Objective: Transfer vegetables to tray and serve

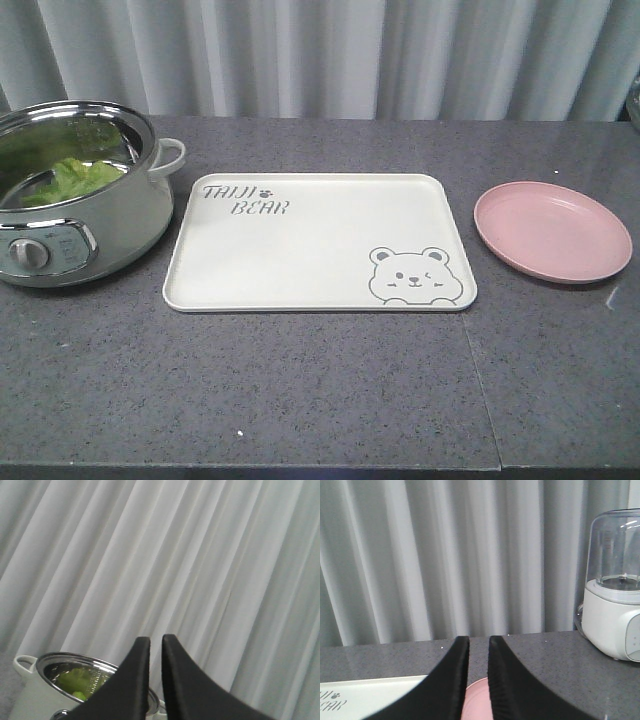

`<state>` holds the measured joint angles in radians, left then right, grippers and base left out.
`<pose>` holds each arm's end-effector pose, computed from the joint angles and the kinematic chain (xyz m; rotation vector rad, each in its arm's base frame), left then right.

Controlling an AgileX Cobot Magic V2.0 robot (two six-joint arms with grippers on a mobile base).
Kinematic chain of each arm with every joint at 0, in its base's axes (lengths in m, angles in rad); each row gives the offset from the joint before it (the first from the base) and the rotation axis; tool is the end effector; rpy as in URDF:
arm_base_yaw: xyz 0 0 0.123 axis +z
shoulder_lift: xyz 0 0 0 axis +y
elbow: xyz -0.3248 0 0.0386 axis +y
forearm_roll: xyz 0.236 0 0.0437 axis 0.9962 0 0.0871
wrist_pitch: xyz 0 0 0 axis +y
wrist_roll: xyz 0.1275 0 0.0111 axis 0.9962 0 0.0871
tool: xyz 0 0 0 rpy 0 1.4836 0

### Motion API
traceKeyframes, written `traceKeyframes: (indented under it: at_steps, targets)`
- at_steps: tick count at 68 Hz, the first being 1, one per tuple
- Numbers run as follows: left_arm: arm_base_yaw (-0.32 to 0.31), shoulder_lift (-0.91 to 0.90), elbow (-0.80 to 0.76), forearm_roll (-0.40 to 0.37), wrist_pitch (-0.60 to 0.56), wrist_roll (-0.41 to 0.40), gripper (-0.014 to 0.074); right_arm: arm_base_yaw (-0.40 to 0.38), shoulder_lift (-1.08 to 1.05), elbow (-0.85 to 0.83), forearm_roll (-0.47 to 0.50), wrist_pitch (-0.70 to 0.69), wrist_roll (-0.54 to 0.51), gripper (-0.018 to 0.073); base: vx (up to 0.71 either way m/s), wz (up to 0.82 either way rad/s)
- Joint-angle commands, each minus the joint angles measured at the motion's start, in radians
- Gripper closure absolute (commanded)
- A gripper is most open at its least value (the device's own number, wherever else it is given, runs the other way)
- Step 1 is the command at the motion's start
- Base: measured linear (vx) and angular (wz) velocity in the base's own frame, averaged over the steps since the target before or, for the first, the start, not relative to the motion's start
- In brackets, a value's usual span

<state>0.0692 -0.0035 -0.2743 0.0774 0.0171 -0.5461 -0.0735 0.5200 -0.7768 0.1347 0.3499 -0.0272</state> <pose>0.0103 0.0009 0.3108 -0.3280 1.1856 -0.3474 0.0825 -0.0002 0.4197 0.0999 1.5709 0.0566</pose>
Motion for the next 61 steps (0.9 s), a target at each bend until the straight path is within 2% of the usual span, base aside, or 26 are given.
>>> traceKeyframes:
  at_steps: [1, 8, 14, 18, 25, 33, 39, 44, 50, 61]
  targets:
    - [-0.003, 0.055, -0.132, 0.008, 0.116, 0.002, 0.0457, -0.006, 0.028, -0.033, 0.115, -0.081, -0.136, 0.0282, 0.00, 0.00]
    - [-0.003, 0.136, -0.258, 0.006, 0.252, 0.003, 0.0321, -0.006, 0.034, -0.033, 0.225, -0.120, -0.225, 0.0104, 0.00, 0.00]
    - [-0.003, 0.212, -0.345, 0.005, 0.349, 0.005, 0.0168, -0.006, 0.034, -0.033, 0.248, -0.154, -0.239, -0.0014, 0.00, 0.00]
    - [-0.003, 0.267, -0.400, 0.002, 0.428, 0.008, 0.0074, -0.006, 0.034, -0.033, 0.248, -0.159, -0.239, -0.0045, 0.00, 0.00]
    - [-0.003, 0.337, -0.433, -0.003, 0.433, 0.008, -0.0026, -0.006, 0.034, -0.033, 0.249, -0.134, -0.239, -0.0037, 0.00, 0.00]
    - [-0.003, 0.374, -0.433, -0.013, 0.378, -0.004, -0.0031, -0.006, 0.034, -0.033, 0.250, -0.120, -0.239, -0.0016, 0.00, 0.00]
    - [-0.003, 0.394, -0.433, -0.028, 0.345, 0.014, -0.0007, -0.006, 0.034, -0.033, 0.250, -0.118, -0.239, -0.0006, 0.00, 0.00]
    - [-0.003, 0.431, -0.452, -0.030, 0.339, 0.092, 0.0024, -0.006, 0.034, -0.033, 0.250, -0.110, -0.239, -0.0001, 0.00, 0.00]
    - [-0.003, 0.513, -0.541, -0.043, 0.388, 0.163, 0.0063, -0.006, 0.034, -0.033, 0.250, -0.099, -0.239, -0.0001, 0.00, 0.00]
    - [-0.003, 0.768, -0.809, -0.100, 0.537, 0.299, 0.0111, -0.006, 0.034, -0.033, 0.249, -0.082, -0.239, -0.0001, 0.00, 0.00]
